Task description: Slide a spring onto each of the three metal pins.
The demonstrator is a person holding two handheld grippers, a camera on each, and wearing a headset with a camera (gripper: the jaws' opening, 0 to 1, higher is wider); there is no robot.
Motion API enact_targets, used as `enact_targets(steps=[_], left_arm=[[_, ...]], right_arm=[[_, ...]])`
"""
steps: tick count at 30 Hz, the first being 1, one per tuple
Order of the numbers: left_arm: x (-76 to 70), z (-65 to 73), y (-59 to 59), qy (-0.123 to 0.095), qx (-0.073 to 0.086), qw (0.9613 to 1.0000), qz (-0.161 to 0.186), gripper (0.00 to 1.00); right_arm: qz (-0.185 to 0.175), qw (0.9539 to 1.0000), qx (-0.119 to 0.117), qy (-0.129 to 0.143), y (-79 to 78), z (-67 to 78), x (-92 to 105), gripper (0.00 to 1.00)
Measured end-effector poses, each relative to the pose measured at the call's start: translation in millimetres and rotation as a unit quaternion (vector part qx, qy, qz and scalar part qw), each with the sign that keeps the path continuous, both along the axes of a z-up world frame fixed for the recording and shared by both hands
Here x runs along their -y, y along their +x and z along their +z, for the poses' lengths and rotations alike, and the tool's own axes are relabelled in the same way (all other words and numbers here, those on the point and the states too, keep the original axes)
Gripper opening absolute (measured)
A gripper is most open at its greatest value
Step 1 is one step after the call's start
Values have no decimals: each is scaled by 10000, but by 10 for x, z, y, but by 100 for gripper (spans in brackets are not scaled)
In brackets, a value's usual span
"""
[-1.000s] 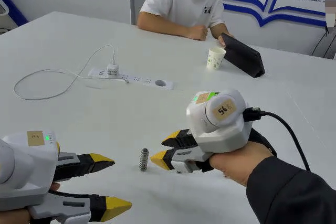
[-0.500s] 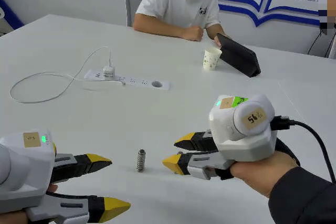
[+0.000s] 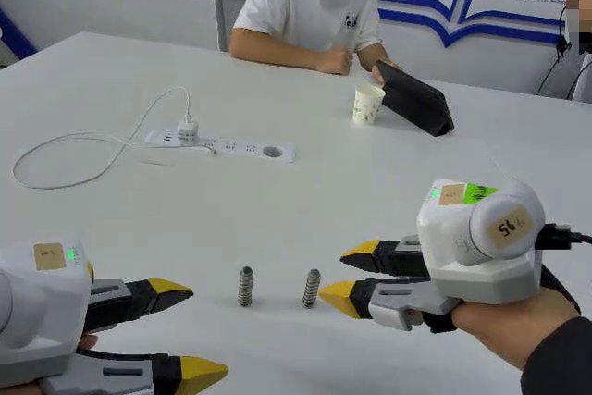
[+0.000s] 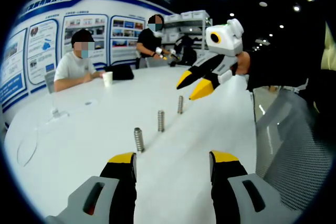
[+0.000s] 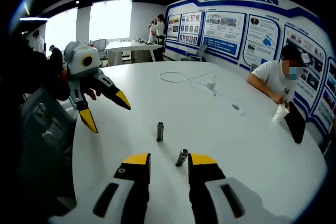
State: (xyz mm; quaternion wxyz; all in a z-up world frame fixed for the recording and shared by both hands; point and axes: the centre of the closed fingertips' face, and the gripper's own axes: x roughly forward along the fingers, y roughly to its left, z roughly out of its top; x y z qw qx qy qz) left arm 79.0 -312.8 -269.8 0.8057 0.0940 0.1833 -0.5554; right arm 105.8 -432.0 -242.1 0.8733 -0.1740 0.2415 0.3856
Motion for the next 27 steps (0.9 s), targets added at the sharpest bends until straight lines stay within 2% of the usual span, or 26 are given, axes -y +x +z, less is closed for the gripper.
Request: enact_targets(steps=[17,27], left_arm=[[15,-11,-13,11,-42,10000,14,59],[21,-20,-18,-15,-80,10000,14,61]], right_arm=[[-501,9986,134,121,-136,18,523,34],[-687,9974,77,200,-247,-110,802,39]])
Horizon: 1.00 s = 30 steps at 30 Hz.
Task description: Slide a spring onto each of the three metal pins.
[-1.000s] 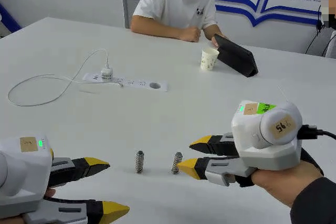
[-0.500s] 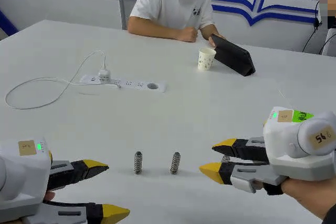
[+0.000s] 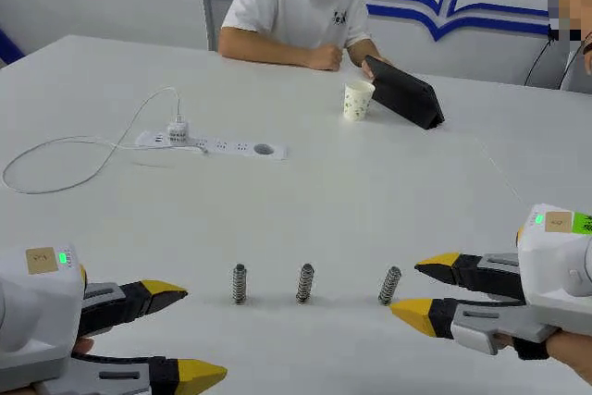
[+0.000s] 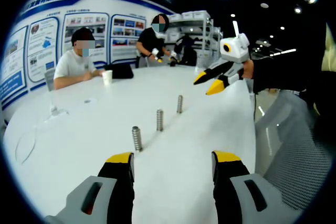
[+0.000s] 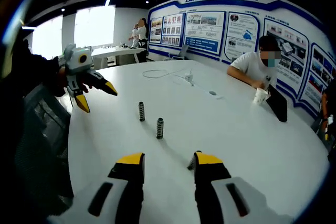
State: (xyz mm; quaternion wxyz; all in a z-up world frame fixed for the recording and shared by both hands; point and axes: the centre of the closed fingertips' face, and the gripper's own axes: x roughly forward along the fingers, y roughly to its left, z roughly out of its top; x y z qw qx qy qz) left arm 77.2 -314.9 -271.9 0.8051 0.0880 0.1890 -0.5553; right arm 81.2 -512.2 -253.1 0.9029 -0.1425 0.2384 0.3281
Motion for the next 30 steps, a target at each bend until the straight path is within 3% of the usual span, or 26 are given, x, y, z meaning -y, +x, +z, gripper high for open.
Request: enact_targets(steps=[9,30], left_arm=[[-4,-28,-6,8,-38,10000,30,62],[-4,-72,8,-9,-112,9999,108,63]], right_arm=[[-139,9999,-19,66,-42,-81,192,44],[-398,9989,-74,218,-180,-248,377,51]])
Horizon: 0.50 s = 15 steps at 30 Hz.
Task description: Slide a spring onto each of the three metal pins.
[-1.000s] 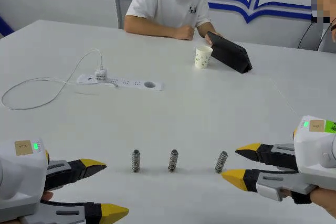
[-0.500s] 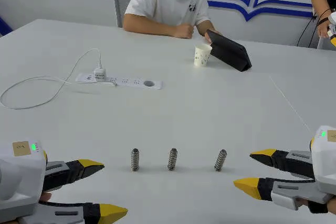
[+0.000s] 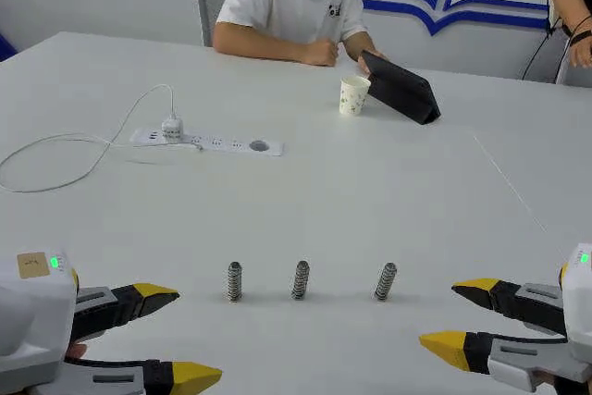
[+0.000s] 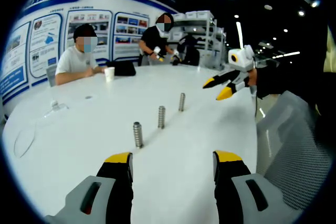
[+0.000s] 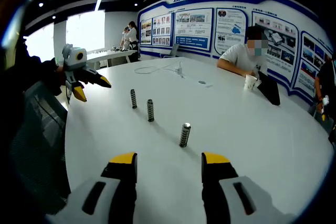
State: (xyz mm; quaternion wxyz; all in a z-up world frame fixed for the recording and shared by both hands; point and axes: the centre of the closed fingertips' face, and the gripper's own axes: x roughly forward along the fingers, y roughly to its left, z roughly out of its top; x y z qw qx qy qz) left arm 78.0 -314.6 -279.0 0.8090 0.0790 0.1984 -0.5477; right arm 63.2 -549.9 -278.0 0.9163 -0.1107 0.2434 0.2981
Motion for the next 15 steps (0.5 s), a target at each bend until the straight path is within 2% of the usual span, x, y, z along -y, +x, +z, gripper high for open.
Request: enact_targets(steps=[15], left_arm=[[-3,2,0,-16,-14,10000,18,63]], right_arm=[[-96,9999,17,33,-30,10,44,51]])
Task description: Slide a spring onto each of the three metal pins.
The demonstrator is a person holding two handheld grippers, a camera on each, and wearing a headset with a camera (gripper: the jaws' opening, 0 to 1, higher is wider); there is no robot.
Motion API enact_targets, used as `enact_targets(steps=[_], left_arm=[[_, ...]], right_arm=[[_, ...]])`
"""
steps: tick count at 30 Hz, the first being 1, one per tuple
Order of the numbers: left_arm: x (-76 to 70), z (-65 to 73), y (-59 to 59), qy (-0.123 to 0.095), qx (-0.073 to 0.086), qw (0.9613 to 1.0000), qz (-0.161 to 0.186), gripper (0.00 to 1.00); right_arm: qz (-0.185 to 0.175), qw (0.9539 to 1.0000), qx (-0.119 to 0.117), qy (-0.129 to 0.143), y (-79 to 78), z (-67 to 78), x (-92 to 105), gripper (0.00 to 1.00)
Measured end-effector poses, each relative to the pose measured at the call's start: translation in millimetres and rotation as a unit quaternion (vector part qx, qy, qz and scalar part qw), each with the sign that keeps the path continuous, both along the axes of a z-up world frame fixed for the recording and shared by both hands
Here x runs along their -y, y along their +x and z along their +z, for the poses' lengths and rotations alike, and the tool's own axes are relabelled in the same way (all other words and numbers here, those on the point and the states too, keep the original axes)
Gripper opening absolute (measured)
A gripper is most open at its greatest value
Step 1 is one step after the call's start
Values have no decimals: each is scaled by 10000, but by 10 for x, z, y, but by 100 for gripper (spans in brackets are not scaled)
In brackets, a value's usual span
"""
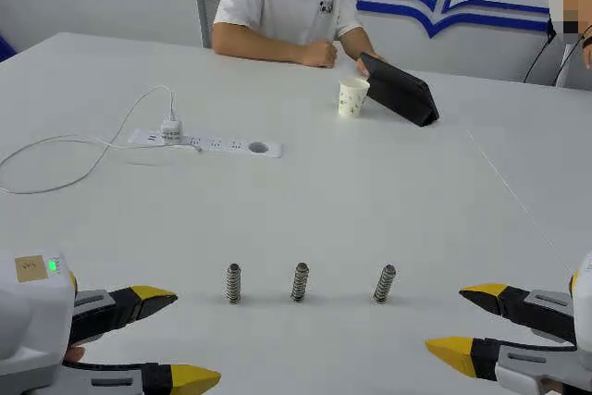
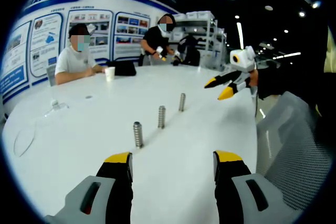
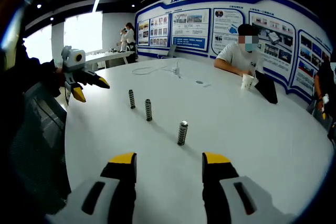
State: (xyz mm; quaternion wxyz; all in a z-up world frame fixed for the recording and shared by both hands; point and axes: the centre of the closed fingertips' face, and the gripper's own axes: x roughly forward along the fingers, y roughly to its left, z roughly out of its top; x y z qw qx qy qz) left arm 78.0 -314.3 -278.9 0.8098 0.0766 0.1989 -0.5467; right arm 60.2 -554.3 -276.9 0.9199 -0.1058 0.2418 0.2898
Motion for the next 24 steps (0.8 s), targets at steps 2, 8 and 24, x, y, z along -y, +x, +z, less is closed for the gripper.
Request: enact_targets(steps=[2,8,24], left_arm=[[0,0,3,-1,0,10000,1,63],[-6,-11,8,13,-9,10000,7,63],[-14,-11,22,-7,-9,10000,43,64]], right_arm=[[2,10000,2,-4,2,1,0,51],[19,10000,20,13,11,20,-18,51],[29,10000,58,35,29,36,-39,52]])
